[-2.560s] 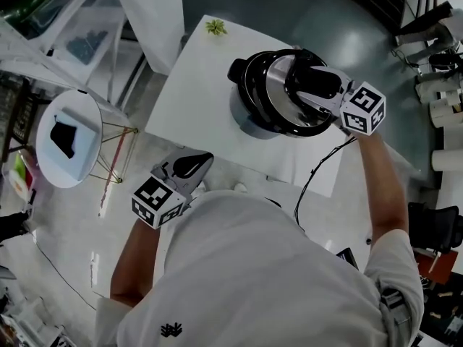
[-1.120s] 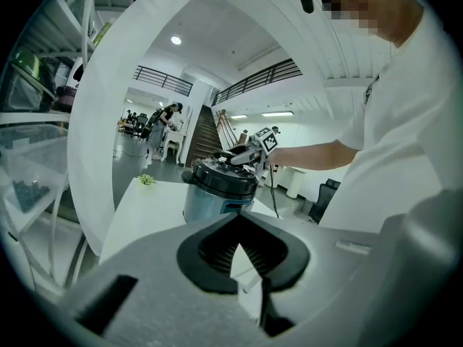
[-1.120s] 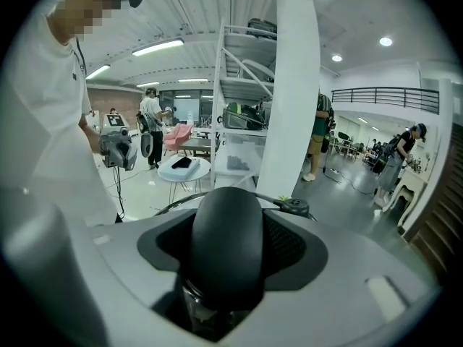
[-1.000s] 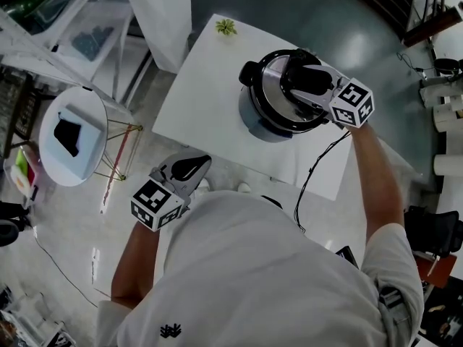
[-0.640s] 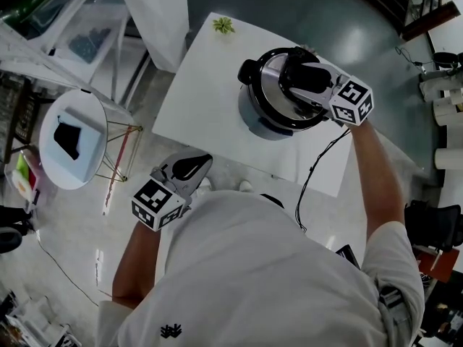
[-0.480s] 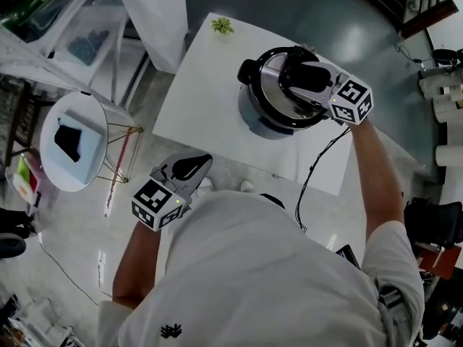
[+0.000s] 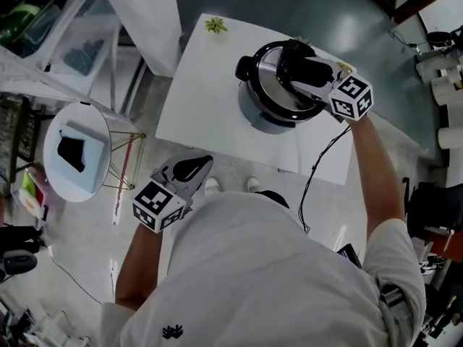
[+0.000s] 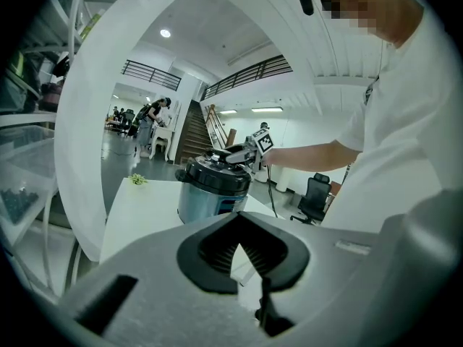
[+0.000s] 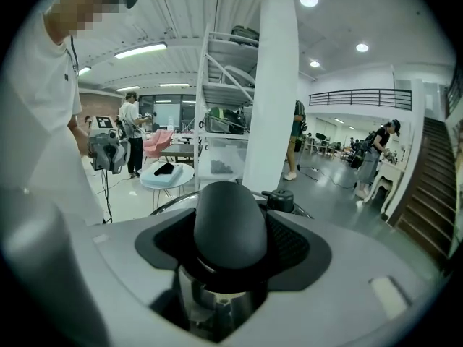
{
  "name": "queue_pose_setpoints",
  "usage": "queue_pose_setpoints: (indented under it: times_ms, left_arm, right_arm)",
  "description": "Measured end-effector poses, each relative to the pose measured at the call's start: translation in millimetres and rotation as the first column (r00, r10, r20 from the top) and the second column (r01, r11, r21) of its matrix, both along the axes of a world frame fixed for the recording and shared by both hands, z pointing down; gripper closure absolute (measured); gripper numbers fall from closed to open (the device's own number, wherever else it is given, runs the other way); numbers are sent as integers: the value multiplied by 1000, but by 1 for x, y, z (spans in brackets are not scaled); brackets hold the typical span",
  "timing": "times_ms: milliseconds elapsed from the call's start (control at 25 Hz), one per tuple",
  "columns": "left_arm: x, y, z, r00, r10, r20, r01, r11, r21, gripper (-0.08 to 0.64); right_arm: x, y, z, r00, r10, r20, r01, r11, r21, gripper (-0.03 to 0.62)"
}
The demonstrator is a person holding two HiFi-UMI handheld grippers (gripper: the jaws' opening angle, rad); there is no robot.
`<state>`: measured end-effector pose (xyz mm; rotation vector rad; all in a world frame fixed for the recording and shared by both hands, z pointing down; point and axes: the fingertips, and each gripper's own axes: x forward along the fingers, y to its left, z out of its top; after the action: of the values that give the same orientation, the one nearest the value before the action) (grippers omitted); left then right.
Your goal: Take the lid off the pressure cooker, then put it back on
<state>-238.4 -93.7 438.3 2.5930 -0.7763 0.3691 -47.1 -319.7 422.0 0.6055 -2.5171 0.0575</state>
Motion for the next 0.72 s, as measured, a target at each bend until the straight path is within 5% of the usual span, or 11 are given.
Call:
queue_pose_setpoints:
  times_ms: [360, 720]
  left_arm:
    - [-3, 1, 0, 997, 83, 6, -83, 997, 6, 554]
    - [9, -3, 1, 983, 184, -3, -184, 983, 12, 554]
  right_arm:
    - [28, 11, -1, 979, 200, 34, -200, 979, 23, 276]
    - [54, 43, 2, 909, 411, 74, -414, 910, 27, 315]
